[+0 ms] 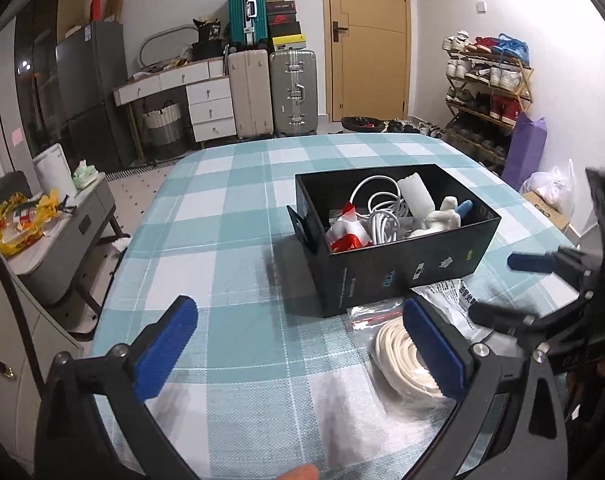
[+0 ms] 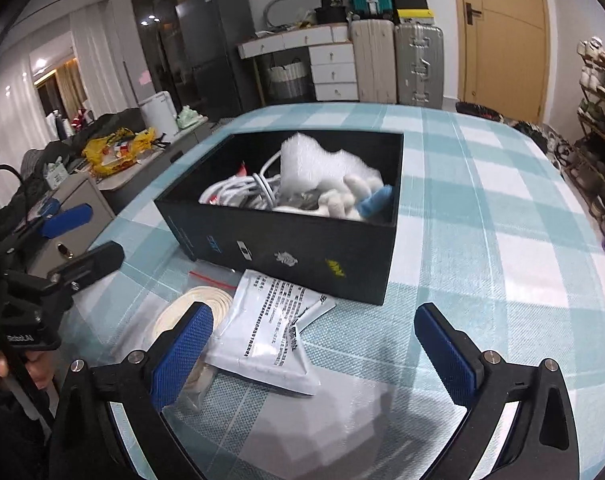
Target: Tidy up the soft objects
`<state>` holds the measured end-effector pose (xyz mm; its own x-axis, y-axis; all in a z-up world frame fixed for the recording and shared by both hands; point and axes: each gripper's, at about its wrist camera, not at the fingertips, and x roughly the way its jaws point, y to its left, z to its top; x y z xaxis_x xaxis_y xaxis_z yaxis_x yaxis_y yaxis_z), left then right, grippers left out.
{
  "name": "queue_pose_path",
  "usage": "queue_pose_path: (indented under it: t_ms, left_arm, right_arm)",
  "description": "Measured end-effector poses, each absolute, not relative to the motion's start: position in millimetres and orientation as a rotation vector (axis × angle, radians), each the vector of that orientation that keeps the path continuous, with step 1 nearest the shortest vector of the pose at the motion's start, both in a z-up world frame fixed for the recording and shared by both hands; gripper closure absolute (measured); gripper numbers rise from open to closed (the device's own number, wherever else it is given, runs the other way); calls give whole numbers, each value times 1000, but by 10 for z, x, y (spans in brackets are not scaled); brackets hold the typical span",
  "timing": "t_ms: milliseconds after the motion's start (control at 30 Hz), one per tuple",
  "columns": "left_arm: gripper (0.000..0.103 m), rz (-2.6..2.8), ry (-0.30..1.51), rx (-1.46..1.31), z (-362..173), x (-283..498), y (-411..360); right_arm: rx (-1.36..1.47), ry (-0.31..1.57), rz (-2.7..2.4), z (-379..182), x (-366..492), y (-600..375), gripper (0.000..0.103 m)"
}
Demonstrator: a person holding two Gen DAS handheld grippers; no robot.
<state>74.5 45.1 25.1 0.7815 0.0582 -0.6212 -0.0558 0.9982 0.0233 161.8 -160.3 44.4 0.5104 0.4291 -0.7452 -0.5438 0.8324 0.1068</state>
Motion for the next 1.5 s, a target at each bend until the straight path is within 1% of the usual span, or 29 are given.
queue_pose_path:
  t_ms: [267,467,767,1267,1500]
  left_arm:
    - [0,56,681,-7,231,757,495]
    - [0,52,699,-5,192,784,487]
    - [0,56,704,-5,190,775,507]
    - [0,51,713,1,171,780,500]
    - [0,48,713,1,167,775,509]
  right_arm:
    - [-145,902,575,318,1620,-1483,1]
    - [-165,905,553,262,1615,-1432,1]
    - [-220,948,469,208,1744,-1586,1]
    - [-289,946,511,112,1599,-1304,1]
    - [-289,957,482,109,1659,-1356,1]
